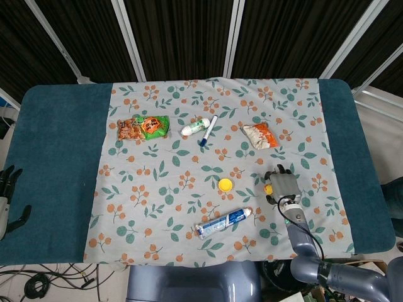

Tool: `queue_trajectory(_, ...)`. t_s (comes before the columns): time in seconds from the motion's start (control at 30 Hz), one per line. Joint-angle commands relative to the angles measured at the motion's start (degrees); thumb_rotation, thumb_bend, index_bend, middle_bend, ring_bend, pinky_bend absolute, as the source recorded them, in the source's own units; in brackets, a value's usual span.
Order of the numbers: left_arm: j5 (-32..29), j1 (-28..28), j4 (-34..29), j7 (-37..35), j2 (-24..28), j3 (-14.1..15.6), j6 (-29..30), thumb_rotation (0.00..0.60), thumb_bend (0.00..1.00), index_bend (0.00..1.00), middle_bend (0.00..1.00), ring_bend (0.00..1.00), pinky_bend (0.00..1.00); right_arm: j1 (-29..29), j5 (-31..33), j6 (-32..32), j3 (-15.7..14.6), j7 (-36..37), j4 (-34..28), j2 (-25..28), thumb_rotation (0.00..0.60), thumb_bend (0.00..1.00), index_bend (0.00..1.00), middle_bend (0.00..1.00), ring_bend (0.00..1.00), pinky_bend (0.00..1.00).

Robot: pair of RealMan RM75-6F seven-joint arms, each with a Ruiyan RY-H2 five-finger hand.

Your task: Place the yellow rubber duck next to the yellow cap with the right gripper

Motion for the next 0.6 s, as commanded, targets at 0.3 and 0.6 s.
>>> queue_trajectory(0.3,0.16,-0.01,-0.04,0.14,-0.06,0.03,0.10,0.600,0.38,0.00,0.00,0.00,0.00,-0.08,0.12,0.03,-0.11,0.02,-0.13,0.18,0.600,0.22,0.36,0.36,0.08,0.18)
queue_trajectory(0.6,-0.07,-0.24,-0.10,0.62,-0.31,0.05,-0.34,0.600,0.38,0.00,0.00,0.00,0.00,-0.09,0.11,0.05,-0.06,0.12,-0.05,0.42,0.600,0.22,0.37,0.38,0.09,0.19)
